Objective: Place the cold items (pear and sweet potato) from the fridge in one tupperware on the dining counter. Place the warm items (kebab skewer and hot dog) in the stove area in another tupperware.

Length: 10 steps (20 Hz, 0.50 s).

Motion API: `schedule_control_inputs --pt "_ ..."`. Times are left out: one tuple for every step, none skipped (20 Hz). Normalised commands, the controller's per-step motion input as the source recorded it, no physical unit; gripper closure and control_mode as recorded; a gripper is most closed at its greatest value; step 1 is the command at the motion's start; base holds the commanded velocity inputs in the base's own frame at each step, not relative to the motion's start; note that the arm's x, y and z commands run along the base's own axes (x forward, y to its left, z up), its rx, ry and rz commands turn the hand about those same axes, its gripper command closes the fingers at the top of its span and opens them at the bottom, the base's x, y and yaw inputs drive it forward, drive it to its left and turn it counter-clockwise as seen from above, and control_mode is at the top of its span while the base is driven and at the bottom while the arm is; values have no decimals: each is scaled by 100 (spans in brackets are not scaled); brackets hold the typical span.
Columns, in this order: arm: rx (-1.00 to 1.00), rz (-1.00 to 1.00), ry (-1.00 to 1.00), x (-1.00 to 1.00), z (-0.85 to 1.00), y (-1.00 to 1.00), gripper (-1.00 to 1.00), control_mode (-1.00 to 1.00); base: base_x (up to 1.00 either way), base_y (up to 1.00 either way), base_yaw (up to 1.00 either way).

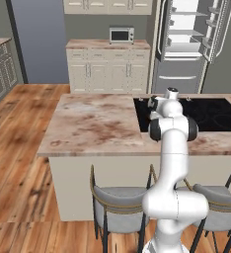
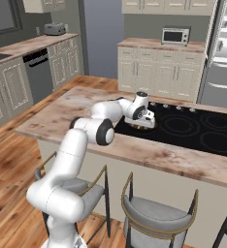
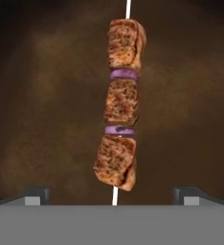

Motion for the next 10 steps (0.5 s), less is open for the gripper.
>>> schedule_control_inputs --pt "0 0 0 9 -9 0 -100 -100 0 0 0" --pt "-1 0 0 5 -17 0 100 -100 0 0 0" --pt "-3 0 0 5 -12 0 100 -100 0 0 0" --pt "-3 0 0 0 -12 0 100 -100 0 0 0" --pt "0 0 0 0 -12 0 100 -100 0 0 0" --pt "0 0 0 0 -11 0 100 -100 0 0 0" --pt "0 0 0 0 -12 0 100 -100 0 0 0" --pt "0 0 0 0 -13 0 100 -100 0 0 0" --pt "0 0 0 0 -11 1 100 -100 0 0 0" --pt "-6 0 2 0 -18 6 100 -100 0 0 0"
